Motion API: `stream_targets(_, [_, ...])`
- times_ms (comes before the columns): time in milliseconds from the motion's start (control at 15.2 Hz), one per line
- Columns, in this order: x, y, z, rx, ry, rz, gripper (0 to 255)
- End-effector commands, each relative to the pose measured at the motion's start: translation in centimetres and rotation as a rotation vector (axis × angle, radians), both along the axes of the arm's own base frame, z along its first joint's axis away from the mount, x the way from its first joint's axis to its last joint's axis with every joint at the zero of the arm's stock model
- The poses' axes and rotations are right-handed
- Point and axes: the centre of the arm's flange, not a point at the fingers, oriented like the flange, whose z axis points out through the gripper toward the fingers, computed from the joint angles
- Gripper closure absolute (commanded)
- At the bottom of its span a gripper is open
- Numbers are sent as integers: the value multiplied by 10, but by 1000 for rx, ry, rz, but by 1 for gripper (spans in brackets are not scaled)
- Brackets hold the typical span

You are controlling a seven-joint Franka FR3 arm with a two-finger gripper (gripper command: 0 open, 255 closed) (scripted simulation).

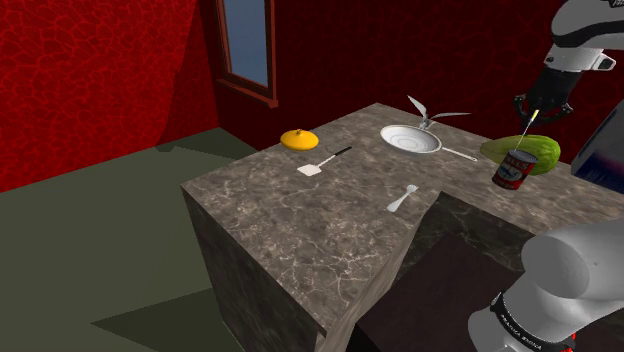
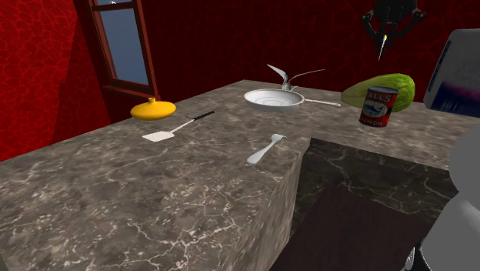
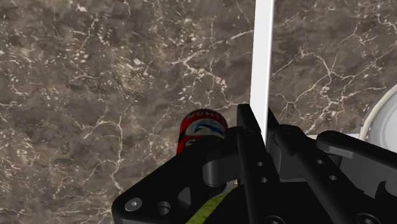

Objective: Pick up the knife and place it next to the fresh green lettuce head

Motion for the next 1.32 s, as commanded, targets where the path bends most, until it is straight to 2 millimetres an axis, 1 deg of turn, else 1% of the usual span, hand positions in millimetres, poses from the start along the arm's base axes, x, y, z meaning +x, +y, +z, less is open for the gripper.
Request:
stream_targets(0, [-23,-18,-2,0,0,1,255])
stream_targets(594, [-113,-95,-2,0,0,1,255])
stream_targets(660, [-127,-107,-2,0,0,1,255])
stream_targets(1254, [-127,-107,-49,0,0,1,255])
